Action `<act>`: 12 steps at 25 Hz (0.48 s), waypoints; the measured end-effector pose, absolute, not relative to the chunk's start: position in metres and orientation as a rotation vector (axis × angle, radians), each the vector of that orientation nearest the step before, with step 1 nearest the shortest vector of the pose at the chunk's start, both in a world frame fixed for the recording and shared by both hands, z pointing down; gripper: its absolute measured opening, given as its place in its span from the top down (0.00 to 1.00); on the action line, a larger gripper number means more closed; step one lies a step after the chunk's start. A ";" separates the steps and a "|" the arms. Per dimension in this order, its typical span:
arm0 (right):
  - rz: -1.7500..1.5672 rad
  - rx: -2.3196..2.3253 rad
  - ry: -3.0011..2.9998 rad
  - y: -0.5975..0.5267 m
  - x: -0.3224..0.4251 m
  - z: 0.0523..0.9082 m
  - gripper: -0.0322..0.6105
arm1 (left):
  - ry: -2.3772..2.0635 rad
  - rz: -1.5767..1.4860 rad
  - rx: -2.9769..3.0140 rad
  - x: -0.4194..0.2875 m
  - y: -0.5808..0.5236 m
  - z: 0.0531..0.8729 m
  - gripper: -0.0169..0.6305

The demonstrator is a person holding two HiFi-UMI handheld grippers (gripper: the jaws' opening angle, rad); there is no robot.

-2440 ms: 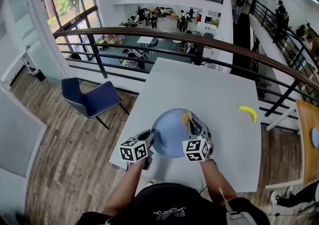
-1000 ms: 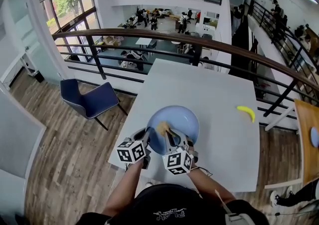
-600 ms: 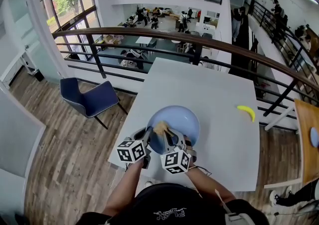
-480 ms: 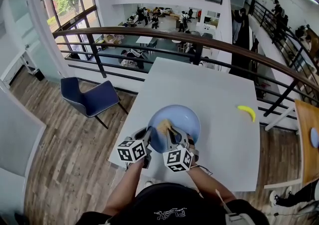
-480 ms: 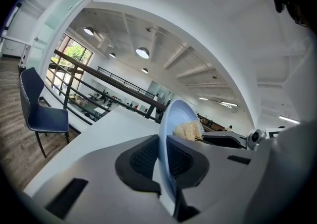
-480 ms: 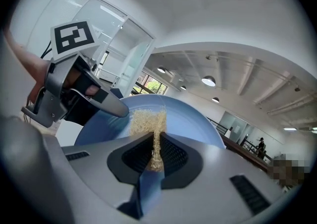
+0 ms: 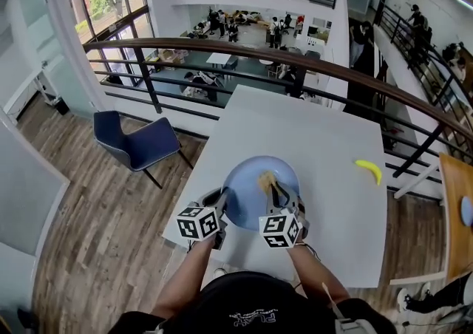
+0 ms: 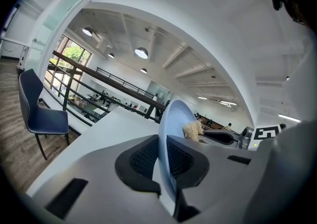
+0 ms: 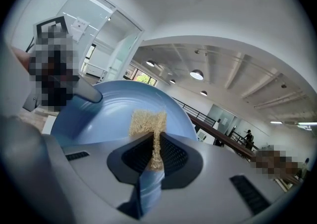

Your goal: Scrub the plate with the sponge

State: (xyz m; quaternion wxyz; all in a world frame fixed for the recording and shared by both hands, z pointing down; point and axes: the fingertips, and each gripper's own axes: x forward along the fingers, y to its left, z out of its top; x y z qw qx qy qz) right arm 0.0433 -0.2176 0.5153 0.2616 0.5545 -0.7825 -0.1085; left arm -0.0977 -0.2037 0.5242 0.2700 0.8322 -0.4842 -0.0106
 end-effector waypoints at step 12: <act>-0.234 1.631 -2.031 -0.233 0.088 0.514 0.88 | -1.309 -0.050 2.232 -0.106 -0.205 0.522 0.93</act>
